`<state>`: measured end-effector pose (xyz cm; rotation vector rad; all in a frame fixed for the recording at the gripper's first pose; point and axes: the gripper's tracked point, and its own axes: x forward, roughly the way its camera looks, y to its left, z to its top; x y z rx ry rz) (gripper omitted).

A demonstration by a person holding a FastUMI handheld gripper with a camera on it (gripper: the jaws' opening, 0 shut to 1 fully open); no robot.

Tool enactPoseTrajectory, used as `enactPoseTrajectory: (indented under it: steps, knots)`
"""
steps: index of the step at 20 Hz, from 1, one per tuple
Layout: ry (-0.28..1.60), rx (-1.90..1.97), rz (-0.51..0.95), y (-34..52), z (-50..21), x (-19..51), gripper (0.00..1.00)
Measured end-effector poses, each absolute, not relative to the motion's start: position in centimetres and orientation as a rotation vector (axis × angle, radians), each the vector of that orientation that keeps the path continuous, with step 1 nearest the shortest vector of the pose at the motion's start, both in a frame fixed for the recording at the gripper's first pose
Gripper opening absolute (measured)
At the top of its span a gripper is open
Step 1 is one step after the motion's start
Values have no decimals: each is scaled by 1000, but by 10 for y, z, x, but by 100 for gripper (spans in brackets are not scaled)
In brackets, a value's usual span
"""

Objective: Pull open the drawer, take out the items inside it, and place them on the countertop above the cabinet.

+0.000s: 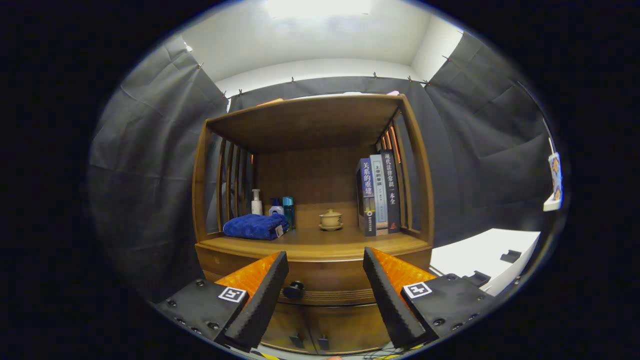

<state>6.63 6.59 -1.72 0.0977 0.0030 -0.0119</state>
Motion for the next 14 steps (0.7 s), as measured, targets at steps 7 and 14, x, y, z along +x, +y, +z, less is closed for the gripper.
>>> enactPoseTrajectory:
  steps: [7, 14]
  knots:
    - [169, 50, 36, 138, -105, 123, 98]
    - [255, 62, -59, 116, -151, 157, 74]
